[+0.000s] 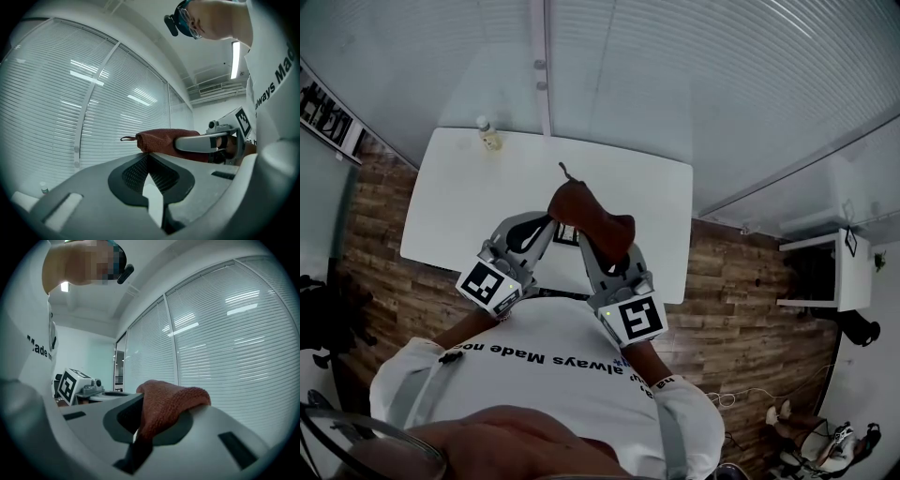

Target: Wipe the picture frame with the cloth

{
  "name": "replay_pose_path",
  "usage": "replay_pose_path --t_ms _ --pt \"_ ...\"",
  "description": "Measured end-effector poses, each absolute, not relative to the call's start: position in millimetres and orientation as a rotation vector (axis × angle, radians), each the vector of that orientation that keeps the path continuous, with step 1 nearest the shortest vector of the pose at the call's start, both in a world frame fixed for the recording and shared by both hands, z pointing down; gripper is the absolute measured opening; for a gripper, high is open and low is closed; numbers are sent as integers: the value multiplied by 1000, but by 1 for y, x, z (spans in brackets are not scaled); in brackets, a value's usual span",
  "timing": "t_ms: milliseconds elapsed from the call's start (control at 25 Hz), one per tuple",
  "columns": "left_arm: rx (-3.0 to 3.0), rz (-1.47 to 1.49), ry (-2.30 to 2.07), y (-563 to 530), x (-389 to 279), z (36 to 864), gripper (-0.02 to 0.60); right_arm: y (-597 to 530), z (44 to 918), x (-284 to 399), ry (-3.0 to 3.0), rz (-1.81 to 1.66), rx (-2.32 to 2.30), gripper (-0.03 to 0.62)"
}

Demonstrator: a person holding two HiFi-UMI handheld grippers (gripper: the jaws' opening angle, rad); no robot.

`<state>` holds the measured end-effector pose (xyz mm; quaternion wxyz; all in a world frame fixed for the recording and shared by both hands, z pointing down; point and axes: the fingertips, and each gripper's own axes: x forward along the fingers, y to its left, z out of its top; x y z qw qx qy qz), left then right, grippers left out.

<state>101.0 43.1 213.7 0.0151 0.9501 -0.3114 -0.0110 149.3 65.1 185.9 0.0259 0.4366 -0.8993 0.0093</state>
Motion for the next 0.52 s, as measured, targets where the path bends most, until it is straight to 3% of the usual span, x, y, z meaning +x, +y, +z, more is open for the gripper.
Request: replay_pose_path --t_ms 520 --pt "2951 -39 -973 45 98 213 2 67 185 143 -2782 31 1308 31"
